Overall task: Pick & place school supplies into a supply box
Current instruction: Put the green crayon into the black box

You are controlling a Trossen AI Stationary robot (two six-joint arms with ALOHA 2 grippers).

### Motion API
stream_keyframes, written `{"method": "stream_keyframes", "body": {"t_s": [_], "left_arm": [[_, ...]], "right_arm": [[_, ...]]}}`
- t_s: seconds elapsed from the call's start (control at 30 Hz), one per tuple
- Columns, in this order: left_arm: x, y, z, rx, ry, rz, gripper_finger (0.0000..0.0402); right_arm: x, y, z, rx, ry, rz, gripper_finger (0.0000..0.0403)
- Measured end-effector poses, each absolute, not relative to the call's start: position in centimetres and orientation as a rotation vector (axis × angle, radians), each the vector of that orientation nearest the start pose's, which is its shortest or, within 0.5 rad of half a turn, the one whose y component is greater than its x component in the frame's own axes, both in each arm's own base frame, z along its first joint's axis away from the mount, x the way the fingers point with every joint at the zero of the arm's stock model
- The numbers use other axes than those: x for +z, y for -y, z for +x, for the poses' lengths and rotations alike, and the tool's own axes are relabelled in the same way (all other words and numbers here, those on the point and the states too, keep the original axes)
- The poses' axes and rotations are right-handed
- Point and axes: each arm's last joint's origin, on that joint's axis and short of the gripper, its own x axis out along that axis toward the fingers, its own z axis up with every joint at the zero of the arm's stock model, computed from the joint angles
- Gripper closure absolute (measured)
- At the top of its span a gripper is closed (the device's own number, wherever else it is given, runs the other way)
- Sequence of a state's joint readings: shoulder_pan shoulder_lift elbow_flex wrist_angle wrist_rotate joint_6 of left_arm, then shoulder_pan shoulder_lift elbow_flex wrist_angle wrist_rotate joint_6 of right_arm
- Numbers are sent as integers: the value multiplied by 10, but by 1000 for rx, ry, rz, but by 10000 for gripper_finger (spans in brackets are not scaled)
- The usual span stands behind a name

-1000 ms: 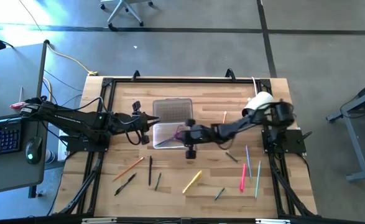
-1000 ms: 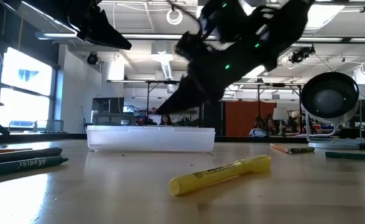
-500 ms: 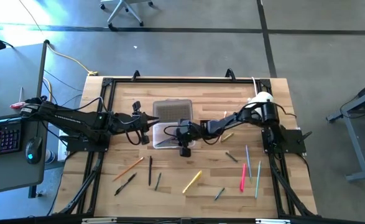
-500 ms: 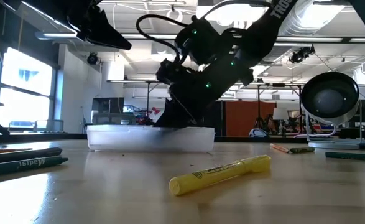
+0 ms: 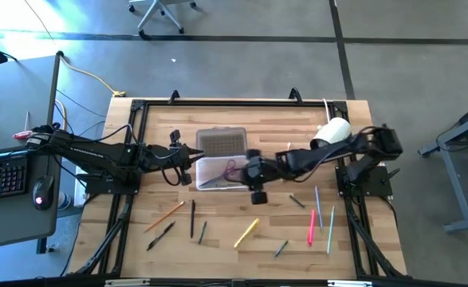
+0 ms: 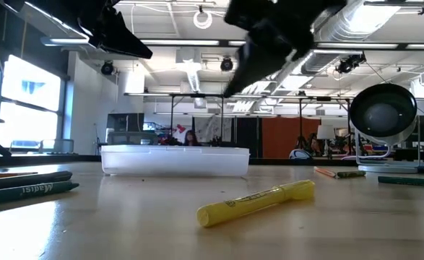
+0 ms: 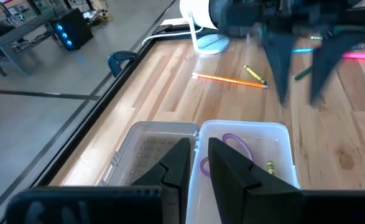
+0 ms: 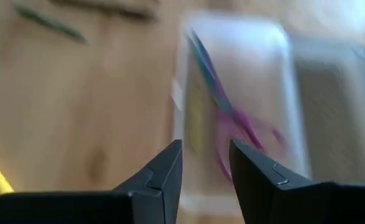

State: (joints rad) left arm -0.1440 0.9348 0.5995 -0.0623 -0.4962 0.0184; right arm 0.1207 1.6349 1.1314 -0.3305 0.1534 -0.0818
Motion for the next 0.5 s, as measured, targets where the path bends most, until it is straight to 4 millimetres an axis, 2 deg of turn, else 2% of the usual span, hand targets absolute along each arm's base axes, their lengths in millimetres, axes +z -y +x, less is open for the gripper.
{"method": "stream_keyframes", "body": {"t_s": [0.13,0.27,0.37,0.5], "left_arm": [[256,15,200,344,-380,140,309],[256,15,200,338,-382,138,309],[256,16,200,320,-382,133,309],[256,17,201,298,-380,127,309]], "right_arm": [[234,-44,316,-166,-980,-240,290],[229,-56,299,-206,-1112,-266,290],[217,-62,286,-226,-1173,-308,290],[201,-66,258,-248,-1206,-327,290]]}}
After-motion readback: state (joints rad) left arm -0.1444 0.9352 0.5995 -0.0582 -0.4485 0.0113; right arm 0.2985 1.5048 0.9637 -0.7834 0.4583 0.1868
